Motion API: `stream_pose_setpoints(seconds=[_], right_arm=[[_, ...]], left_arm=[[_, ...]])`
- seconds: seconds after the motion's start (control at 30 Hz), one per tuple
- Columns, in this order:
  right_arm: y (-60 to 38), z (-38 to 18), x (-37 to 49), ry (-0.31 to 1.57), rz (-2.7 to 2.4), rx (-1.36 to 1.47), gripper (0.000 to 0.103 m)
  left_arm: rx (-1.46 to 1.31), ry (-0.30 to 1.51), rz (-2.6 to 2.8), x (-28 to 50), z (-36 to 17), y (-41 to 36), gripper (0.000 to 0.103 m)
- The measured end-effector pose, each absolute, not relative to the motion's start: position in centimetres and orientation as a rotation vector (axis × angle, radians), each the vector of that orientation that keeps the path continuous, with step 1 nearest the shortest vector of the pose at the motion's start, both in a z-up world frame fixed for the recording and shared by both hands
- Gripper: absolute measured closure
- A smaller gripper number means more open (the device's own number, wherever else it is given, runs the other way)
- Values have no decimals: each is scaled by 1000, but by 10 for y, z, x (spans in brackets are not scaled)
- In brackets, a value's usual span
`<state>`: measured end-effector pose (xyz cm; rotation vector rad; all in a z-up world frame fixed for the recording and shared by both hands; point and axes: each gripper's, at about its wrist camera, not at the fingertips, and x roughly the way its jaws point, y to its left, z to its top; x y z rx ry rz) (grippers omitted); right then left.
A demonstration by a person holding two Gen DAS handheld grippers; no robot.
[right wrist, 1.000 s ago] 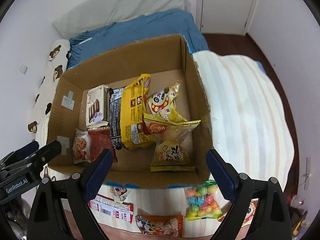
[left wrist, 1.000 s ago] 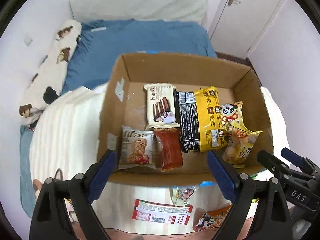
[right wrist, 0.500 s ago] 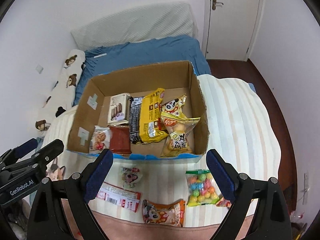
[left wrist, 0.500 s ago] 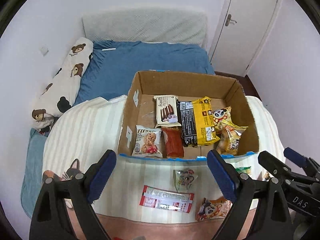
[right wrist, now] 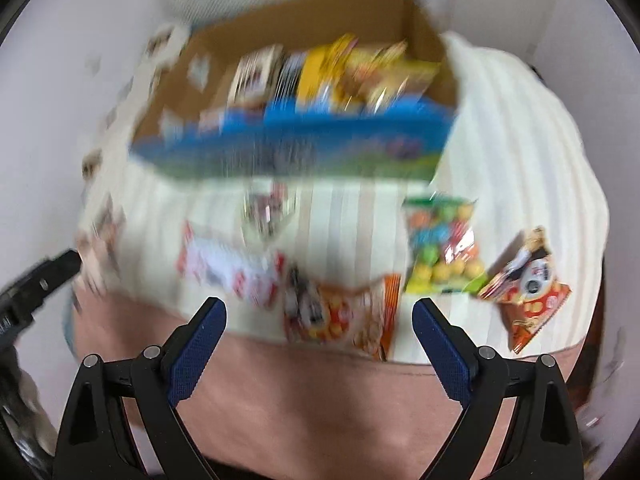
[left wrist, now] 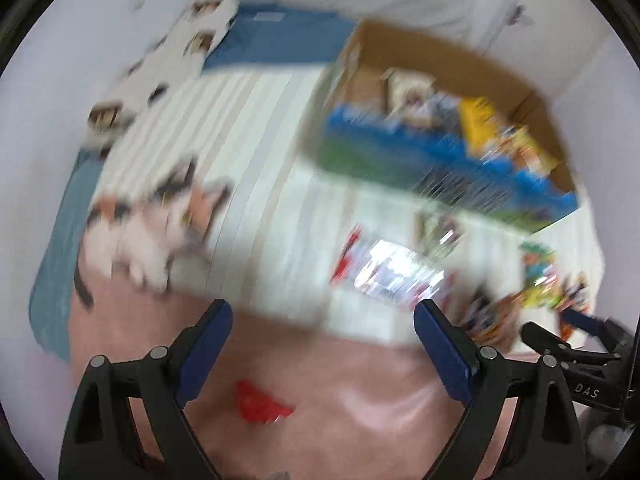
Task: Organize snacks
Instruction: 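Move both tools back over the remaining snacks on the bed, then grasp the small red packet with left tool while right grasps panda-print bag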
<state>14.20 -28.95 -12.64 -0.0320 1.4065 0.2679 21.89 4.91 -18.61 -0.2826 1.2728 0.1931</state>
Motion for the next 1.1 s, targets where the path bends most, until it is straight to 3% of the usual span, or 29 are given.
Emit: stream_pose_setpoints(seconds=[0.3,0.4,0.57,0.83,0.87,0.9,1.0,1.1], right_arm=[[-221,-215,110,1390,394,-871,7],[-215,-242,111,1395,407,-1001,8],[-235,-255,141,1556,398,-722,27],[-286,-246,163,1705,356,-105,29],[-291,-246,162,1721,356,-37,29],[-295,-247,160,1728,351,7,29],[-304,-248,152,1723,341,45,29],[-313,-248,139,1714,327,75,30]], left_arm=[[-468,1416,330,156,-272,68,10],[-538,1423,382,135,-281,81,10],[-633,1433,465,103,-288,102,10],[-851,1496,398,102,-326,106,10],[-855,1500,390,105,-332,103,15],[-845,1500,391,107,-335,101,33],[-736,1499,384,118,-335,84,55],[-609,1489,316,134,-326,57,63]])
